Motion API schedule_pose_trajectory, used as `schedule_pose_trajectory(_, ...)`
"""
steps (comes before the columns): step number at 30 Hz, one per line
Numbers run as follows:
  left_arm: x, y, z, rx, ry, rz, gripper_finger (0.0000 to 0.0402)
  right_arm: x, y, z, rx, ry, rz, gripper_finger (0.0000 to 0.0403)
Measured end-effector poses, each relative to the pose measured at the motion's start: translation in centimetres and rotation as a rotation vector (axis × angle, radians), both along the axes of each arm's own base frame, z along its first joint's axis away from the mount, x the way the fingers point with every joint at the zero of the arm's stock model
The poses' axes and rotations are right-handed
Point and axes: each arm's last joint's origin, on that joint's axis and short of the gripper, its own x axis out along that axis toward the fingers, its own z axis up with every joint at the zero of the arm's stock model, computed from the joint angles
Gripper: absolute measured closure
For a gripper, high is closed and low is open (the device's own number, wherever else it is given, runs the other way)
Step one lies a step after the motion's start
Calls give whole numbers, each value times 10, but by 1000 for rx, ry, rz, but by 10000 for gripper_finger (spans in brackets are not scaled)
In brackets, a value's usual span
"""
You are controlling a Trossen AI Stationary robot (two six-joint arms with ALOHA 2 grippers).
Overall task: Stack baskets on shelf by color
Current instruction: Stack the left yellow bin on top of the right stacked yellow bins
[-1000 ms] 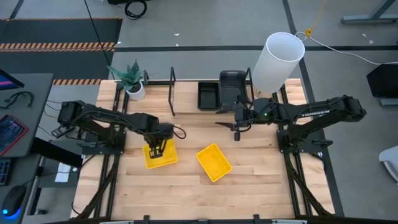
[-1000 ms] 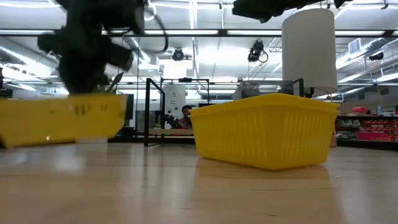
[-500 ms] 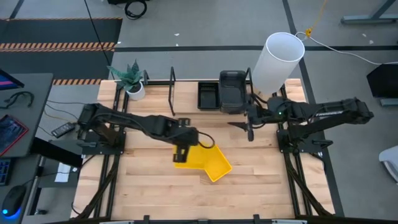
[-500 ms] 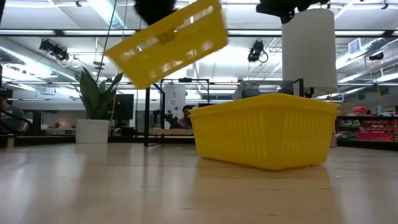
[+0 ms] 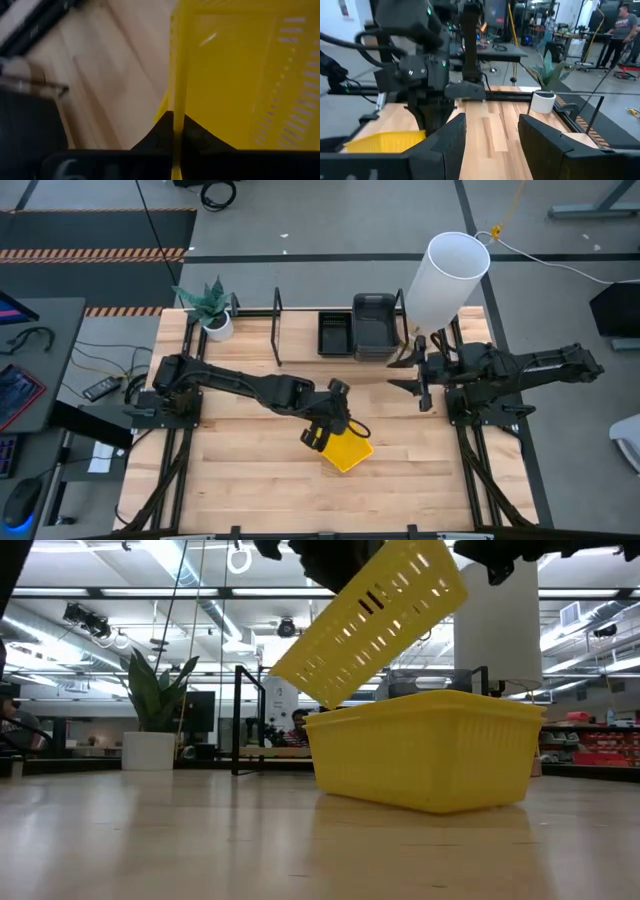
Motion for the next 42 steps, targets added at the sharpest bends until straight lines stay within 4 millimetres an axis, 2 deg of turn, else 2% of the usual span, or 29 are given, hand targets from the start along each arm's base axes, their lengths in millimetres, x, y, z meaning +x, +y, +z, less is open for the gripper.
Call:
schedule_pose_trajectory(4,5,-1,-2,25,-19,-79,394,-7,1,-3,16,-28,-1,218)
schedule_pose_trajectory(12,7,9,-2,-26,-22,-93,392,-7,2,-4,15,-29,-3,218)
schedule_pose_trajectory(26,11,10,-31,35,113,-173,386,-4,2,-5,13,-20,-2,218)
schedule_pose_trajectory(32,10,11,-33,33,136,-170,347,-2,2,-5,12,-15,-1,218)
schedule_pose_trajectory(38,10,11,-33,-24,139,-86,286,-1,3,-5,10,-19,-2,218)
schedule_pose_trajectory(42,8,11,-34,-74,152,-20,268,-1,3,-5,9,-20,-2,218)
